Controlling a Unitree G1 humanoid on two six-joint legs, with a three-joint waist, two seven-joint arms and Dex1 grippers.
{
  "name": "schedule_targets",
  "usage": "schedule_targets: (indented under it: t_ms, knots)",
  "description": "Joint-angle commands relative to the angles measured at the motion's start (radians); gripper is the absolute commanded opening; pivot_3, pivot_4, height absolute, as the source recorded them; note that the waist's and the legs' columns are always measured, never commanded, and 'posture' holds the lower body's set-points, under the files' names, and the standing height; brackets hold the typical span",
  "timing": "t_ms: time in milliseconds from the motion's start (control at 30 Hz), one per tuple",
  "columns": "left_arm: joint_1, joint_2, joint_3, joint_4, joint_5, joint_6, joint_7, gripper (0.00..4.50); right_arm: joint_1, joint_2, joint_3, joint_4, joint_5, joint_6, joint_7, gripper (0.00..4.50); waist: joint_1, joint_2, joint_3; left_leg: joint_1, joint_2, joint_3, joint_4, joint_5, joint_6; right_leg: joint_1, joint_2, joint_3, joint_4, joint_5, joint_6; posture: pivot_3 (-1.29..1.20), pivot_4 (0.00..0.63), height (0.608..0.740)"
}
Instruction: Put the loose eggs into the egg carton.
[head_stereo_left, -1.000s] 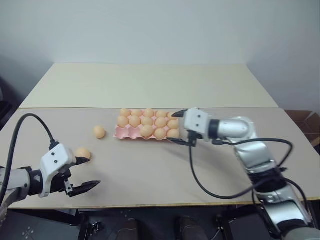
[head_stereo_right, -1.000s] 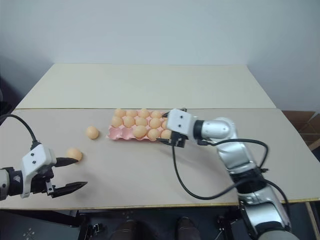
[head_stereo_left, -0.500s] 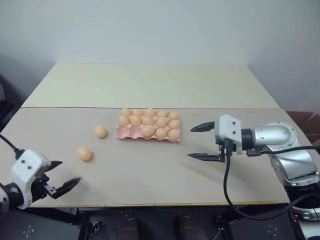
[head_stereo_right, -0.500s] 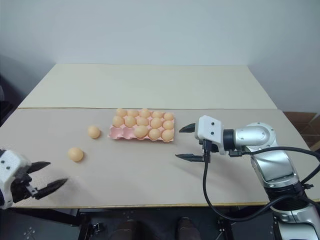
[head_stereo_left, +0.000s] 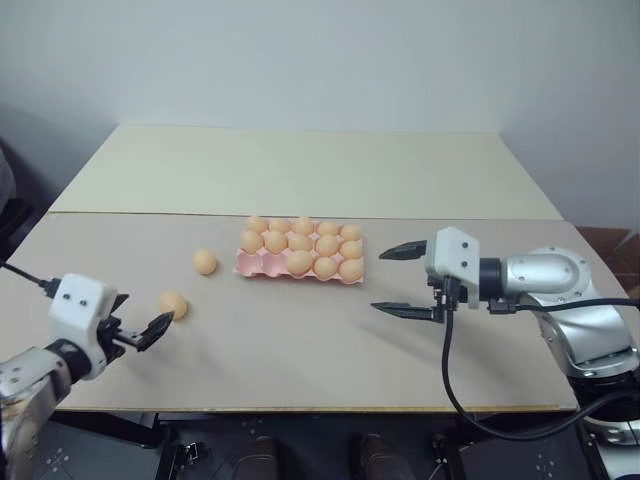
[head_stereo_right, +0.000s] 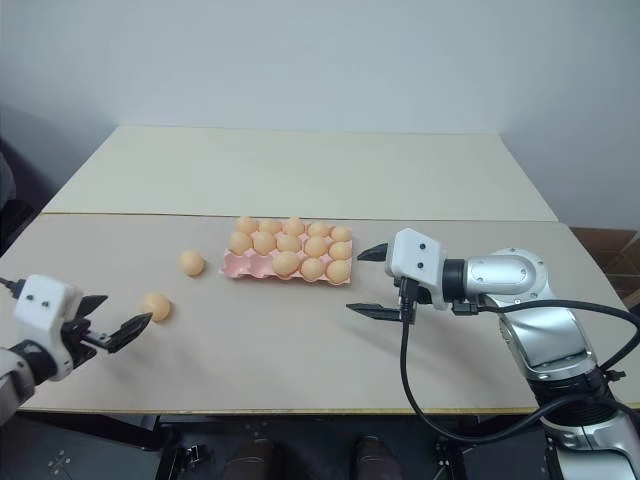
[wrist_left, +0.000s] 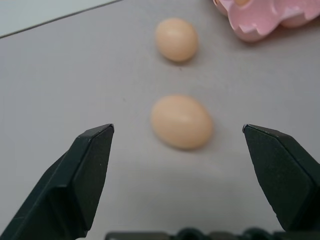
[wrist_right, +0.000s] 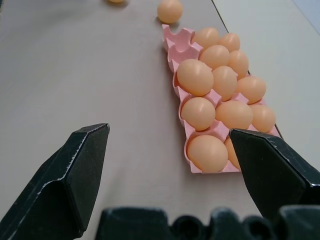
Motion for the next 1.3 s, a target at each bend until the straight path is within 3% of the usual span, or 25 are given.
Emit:
schedule_targets:
  t_ms: [33, 500, 733, 767, 1133, 1300]
  knots:
    - [-0.052, -0.015, -0.048, 0.043, 0.036, -0.003, 0.058, 4.50, 0.005, 0.003, -0.010, -0.057, 0.010, 0.024, -0.033, 4.48, 0.000, 0.000, 0.000, 0.000, 0.000, 0.000, 0.000, 0.000, 0.000, 0.000, 0.000, 0.000, 0.000, 0.000, 0.000, 0.00, 0.150, 0.740]
    - [-0.187, -0.069, -0.212, 0.232, 0.102, -0.062, 0.095, 4.50, 0.064, -0.018, -0.030, -0.130, 0.003, 0.070, -0.105, 4.48, 0.005, -0.001, -0.001, 0.000, 0.001, 0.000, 0.000, 0.000, 0.000, 0.000, 0.001, 0.000, 0.000, 0.001, 0.000, 0.00, 0.150, 0.740]
    - [-0.208, -0.060, -0.233, 0.270, 0.124, -0.069, 0.094, 2.34, 0.069, -0.024, -0.030, -0.137, 0.005, 0.077, -0.125, 4.50, 0.005, -0.001, -0.001, 0.000, 0.001, 0.000, 0.000, 0.000, 0.000, 0.000, 0.001, 0.001, 0.000, 0.001, 0.000, 0.00, 0.150, 0.740]
    - [-0.208, -0.059, -0.235, 0.270, 0.125, -0.070, 0.093, 2.18, 0.070, -0.025, -0.031, -0.138, 0.005, 0.077, -0.127, 4.50, 0.005, -0.001, -0.001, 0.000, 0.001, 0.000, 0.000, 0.000, 0.000, 0.000, 0.001, 0.001, 0.001, 0.001, 0.000, 0.00, 0.150, 0.740]
    - [-0.322, -0.076, -0.276, 0.213, 0.048, -0.147, -0.019, 2.12, 0.095, -0.024, -0.030, -0.161, -0.022, 0.074, -0.187, 4.50, 0.008, -0.002, -0.001, 0.000, 0.000, 0.000, 0.001, 0.000, 0.000, 0.000, 0.001, 0.001, 0.000, 0.001, 0.000, 0.00, 0.150, 0.740]
    - [-0.449, -0.118, -0.371, 0.313, 0.075, -0.257, -0.093, 2.12, 0.119, -0.013, -0.035, -0.189, -0.038, 0.080, -0.237, 4.50, 0.008, -0.002, -0.001, 0.000, 0.000, 0.000, 0.001, 0.000, 0.000, 0.002, 0.001, 0.001, 0.000, 0.001, 0.001, 0.00, 0.150, 0.740]
